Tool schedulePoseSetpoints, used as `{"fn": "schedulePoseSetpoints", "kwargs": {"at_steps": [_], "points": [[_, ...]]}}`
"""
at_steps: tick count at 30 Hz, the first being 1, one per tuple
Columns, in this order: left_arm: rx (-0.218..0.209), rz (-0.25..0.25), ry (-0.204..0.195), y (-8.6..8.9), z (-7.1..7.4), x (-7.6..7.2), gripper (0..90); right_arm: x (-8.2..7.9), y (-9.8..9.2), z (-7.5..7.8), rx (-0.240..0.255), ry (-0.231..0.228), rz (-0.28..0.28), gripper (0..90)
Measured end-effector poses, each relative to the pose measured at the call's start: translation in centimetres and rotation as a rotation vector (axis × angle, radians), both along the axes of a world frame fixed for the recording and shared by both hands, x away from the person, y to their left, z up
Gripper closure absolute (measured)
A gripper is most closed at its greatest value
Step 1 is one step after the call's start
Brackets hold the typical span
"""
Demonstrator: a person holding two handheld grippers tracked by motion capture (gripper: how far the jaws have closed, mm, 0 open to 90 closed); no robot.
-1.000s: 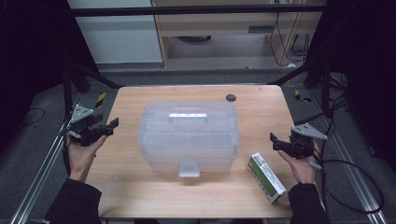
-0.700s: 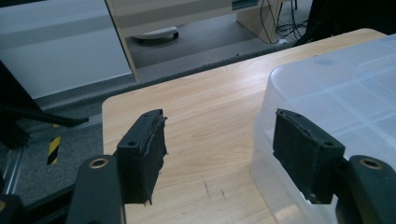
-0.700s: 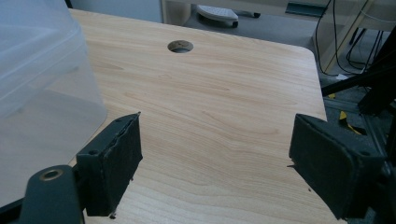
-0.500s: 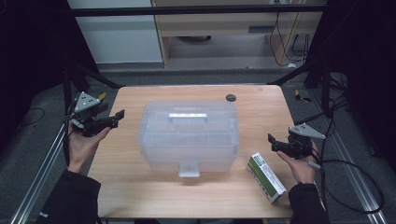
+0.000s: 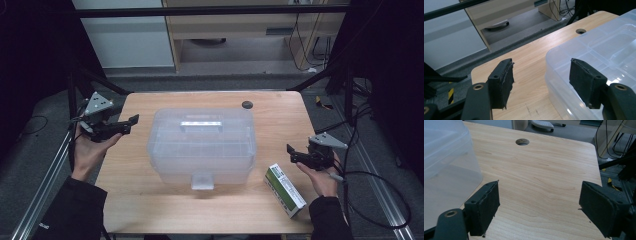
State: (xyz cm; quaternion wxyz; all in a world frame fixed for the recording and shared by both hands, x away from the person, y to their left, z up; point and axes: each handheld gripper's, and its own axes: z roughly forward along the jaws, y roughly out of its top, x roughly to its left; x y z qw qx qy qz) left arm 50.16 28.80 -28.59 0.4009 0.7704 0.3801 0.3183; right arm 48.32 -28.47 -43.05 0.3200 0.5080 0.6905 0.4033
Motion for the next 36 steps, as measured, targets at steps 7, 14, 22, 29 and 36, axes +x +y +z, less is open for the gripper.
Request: {"fn": "schedulePoseSetpoints", "kwargs": {"at_steps": [7,14,22,29,36], "points": [[0.047,-0.054,0.005,-0.9,0.7,0.2,34.9,0.1,0.1,0.0,-0.006,0.009,0.007,16.7],[0.083,-0.108,0.006,-1.7,1.2,0.3,34.7,0.1,0.1,0.0,-0.008,0.011,0.010,16.6],[0.132,-0.167,0.006,-2.7,1.1,0.4,32.8,0.2,0.3,-0.1,-0.014,0.020,0.021,16.5],[0.178,-0.220,0.030,-3.4,1.0,0.4,32.6,0.2,0.4,-0.3,-0.024,0.029,0.028,16.5],[0.231,-0.294,0.038,-4.7,1.6,0.3,32.8,0.2,0.3,-0.3,-0.027,0.030,0.033,16.8]]}}
